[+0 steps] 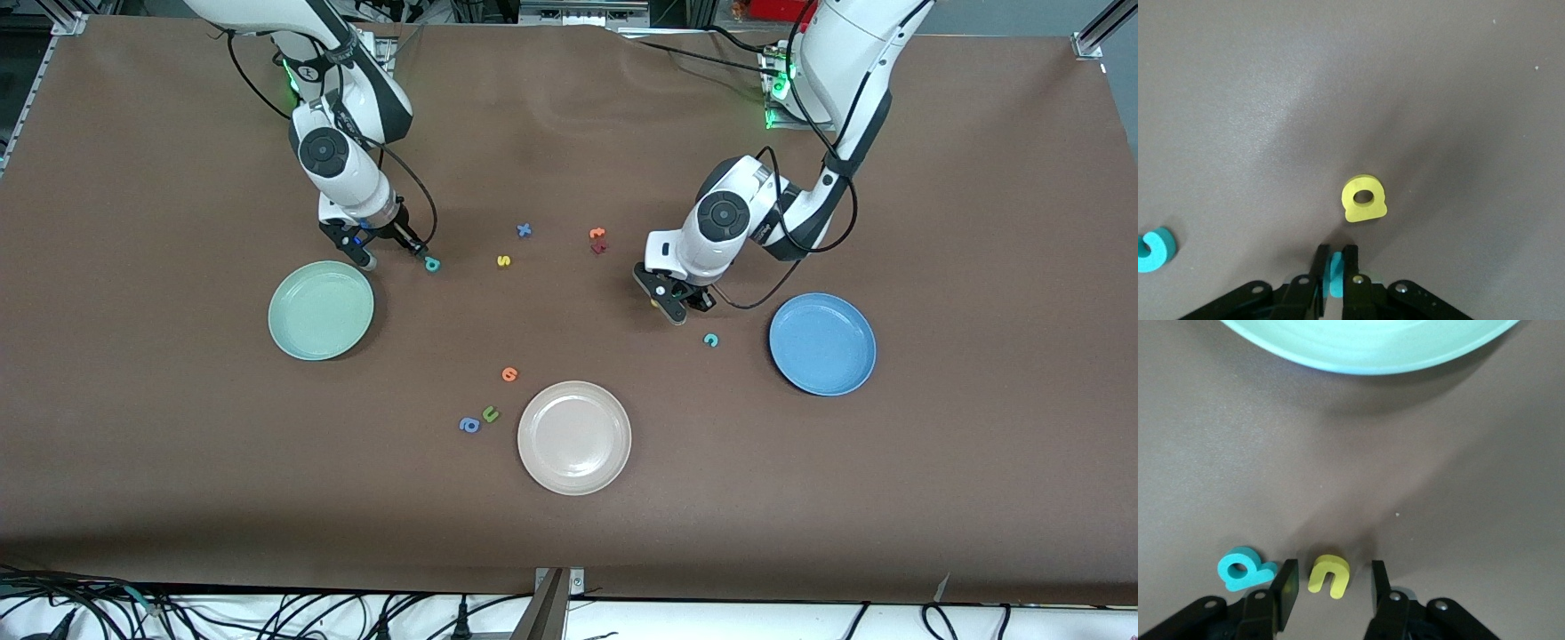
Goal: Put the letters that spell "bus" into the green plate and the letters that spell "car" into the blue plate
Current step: 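Close both grippers on the yellow n and the cyan hook, then open the left gripper over the blue plate while the right gripper lifts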
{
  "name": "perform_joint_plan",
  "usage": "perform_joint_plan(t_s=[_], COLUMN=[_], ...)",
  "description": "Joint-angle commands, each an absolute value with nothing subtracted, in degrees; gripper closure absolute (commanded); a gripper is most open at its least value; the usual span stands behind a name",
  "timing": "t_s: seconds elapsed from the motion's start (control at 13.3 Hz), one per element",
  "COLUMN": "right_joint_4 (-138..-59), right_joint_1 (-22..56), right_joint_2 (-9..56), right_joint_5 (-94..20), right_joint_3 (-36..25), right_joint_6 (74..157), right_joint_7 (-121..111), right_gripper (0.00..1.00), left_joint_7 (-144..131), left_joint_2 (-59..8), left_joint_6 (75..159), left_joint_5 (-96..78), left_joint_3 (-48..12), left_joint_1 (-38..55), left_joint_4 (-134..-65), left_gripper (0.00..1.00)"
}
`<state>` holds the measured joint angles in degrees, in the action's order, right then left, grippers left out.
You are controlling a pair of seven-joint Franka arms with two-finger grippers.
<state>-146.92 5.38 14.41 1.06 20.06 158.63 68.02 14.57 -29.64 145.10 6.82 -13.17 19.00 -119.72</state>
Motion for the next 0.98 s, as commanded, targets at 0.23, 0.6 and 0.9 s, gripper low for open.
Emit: perform_joint_plan(t_s=[0.23,0.6,0.9], right_joint_4=[-147.5,-147.6,-147.6], right_joint_1=[5.2,5.1,5.1], right_joint_2=[14.9,16.3,16.4], right_joint_5=[1.9,1.8,1.8], right_joint_3=[20.0,20.0,20.0], right_joint_6=[160.3,162.0,161.6], right_joint_7=[67.5,67.9,68.0], right_gripper=[0.48,0.48,0.62], left_joint_7=[14.7,31.1,50.1], left_joint_2=[-24.9,-22.7,-26.1], left_joint_6=[138.1,121.3,121.2], left_joint_5=[8.7,8.7,8.8], left_joint_3=[-13.1,-12.7,-12.7], left_joint_1=[18.3,10.5,-0.7], left_joint_4=[-118.8,-108.9,-105.6], left_gripper=[0.91,0.90,0.90])
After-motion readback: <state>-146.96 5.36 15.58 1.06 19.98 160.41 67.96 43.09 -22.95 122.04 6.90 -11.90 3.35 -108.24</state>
